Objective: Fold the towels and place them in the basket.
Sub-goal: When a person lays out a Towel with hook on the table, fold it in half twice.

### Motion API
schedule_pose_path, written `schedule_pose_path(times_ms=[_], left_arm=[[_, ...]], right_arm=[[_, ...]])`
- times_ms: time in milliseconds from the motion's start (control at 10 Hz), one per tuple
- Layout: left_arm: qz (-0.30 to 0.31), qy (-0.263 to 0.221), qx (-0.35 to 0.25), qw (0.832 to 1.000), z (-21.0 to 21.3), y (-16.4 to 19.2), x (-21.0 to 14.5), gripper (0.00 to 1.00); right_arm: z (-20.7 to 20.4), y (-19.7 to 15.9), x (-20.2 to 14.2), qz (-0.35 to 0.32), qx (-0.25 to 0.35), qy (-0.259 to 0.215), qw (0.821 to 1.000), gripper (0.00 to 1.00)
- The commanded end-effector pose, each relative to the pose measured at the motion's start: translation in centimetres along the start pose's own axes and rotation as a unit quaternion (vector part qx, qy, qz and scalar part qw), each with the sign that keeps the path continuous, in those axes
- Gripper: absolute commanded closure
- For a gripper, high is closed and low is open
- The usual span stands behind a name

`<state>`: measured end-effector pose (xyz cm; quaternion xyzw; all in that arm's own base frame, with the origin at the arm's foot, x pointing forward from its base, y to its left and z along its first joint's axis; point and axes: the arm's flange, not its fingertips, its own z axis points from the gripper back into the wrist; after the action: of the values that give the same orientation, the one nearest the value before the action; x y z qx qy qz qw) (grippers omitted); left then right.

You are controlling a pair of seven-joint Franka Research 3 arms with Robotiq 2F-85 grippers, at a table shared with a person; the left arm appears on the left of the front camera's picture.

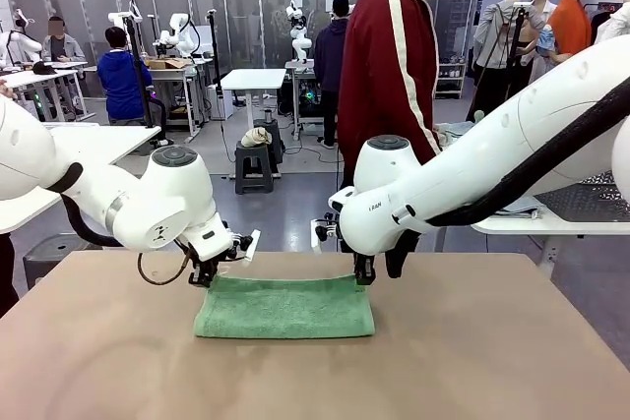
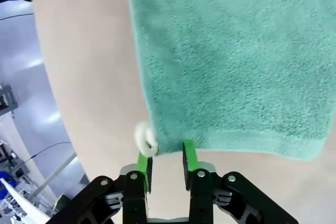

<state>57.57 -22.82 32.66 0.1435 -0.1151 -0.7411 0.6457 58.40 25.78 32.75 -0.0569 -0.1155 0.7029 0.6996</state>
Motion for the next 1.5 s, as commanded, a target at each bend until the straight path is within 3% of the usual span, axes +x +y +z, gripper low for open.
schedule_pose_path(times_ms=[0, 100, 200, 300, 500, 600, 700, 800, 900, 1000, 1100, 1300, 1400], left_arm=[[0.005, 0.007, 0.035, 0.999, 0.9, -0.7, -0.9, 0.35], [0.0, -0.009, 0.026, 1.0, 2.6, -0.9, -1.4, 0.5], [-0.007, -0.032, 0.0, 0.999, 6.2, -1.5, -2.1, 0.5], [0.007, -0.057, -0.023, 0.998, 9.7, -2.2, -3.3, 0.5], [0.031, -0.119, -0.028, 0.992, 14.6, -3.9, -6.0, 0.5], [0.053, -0.151, -0.019, 0.987, 15.7, -4.9, -7.7, 0.5], [0.057, -0.181, -0.012, 0.982, 16.1, -5.6, -9.0, 0.5], [0.06, -0.208, -0.007, 0.976, 16.2, -6.1, -10.6, 0.5], [0.061, -0.252, -0.011, 0.966, 16.1, -6.4, -12.4, 0.5], [0.077, -0.291, -0.026, 0.953, 15.8, -6.6, -14.2, 0.5], [0.097, -0.341, -0.048, 0.934, 15.0, -6.5, -16.8, 0.5], [0.123, -0.425, -0.085, 0.893, 12.8, -6.4, -20.2, 0.5], [0.149, -0.444, -0.085, 0.879, 12.0, -6.4, -21.3, 0.5]], right_arm=[[1.4, 0.4, -0.7, 0.017, -0.024, -0.009, 1.0, 0.33], [2.9, 0.8, -0.8, 0.01, -0.016, -0.016, 1.0, 0.28], [6.3, 2.0, -1.1, -0.018, 0.027, -0.035, 0.999, 0.21], [10.3, 3.5, -1.8, -0.053, 0.051, -0.048, 0.996, 0.21], [17.0, 6.3, -2.9, -0.12, 0.054, -0.103, 0.986, 0.21], [19.4, 7.8, -3.6, -0.198, 0.056, -0.16, 0.966, 0.21], [20.7, 8.9, -4.2, -0.283, 0.057, -0.21, 0.934, 0.21], [21.5, 9.6, -4.9, -0.37, 0.042, -0.216, 0.903, 0.21], [21.8, 10.5, -5.5, -0.432, 0.058, -0.25, 0.865, 0.21], [21.6, 11.2, -6.1, -0.49, 0.08, -0.255, 0.83, 0.21], [21.2, 11.8, -6.6, -0.535, 0.12, -0.231, 0.804, 0.21], [19.1, 11.8, -6.7, -0.585, 0.178, -0.183, 0.77, 0.21], [17.6, 11.7, -6.8, -0.596, 0.21, -0.161, 0.758, 0.21]])
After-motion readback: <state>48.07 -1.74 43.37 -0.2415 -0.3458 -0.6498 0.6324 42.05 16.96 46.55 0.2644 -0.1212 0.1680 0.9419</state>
